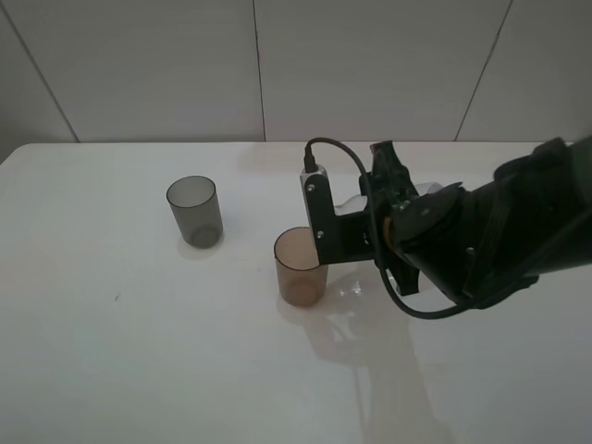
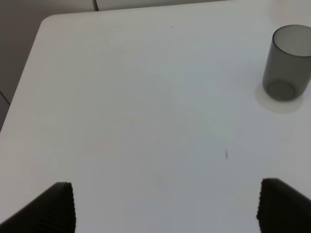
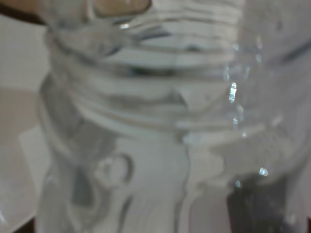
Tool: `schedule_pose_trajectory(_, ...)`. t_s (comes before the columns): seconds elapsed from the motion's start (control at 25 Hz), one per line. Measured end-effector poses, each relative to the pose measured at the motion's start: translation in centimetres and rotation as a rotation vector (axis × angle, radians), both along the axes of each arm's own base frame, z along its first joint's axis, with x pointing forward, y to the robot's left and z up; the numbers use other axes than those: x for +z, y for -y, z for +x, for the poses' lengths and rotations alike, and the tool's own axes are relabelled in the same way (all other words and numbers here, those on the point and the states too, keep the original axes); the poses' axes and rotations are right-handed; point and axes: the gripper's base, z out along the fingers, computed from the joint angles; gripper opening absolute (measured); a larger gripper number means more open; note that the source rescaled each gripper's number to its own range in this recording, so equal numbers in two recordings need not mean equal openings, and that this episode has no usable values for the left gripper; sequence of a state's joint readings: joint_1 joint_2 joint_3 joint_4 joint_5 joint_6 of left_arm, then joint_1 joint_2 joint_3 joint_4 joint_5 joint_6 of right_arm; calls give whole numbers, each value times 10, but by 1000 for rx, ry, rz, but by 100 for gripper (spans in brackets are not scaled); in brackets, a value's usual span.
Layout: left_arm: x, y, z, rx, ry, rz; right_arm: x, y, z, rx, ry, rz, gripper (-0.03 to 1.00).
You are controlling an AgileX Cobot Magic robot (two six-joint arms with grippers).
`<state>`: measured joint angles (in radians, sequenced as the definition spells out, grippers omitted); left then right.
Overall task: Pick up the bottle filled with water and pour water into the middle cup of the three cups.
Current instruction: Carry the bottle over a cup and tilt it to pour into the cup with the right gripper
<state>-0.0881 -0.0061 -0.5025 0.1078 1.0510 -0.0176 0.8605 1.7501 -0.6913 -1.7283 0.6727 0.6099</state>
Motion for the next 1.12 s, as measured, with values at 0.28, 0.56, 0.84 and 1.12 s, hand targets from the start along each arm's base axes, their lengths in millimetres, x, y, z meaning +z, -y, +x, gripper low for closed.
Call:
schedule_pose_trajectory(0.28, 0, 0, 0, 0, 0, 0, 1, 2, 1, 20, 17, -56, 0)
schedule_pose_trajectory(0.56, 0, 0, 0, 0, 0, 0, 9, -7, 5, 42, 47, -63, 0)
schedule_pose_trajectory(0.84, 0, 0, 0, 0, 0, 0, 15, -14, 6, 75, 69, -83, 0)
schedule_pose_trajectory(1.12, 0, 0, 0, 0, 0, 0, 16, -13, 7, 119, 80, -169, 0)
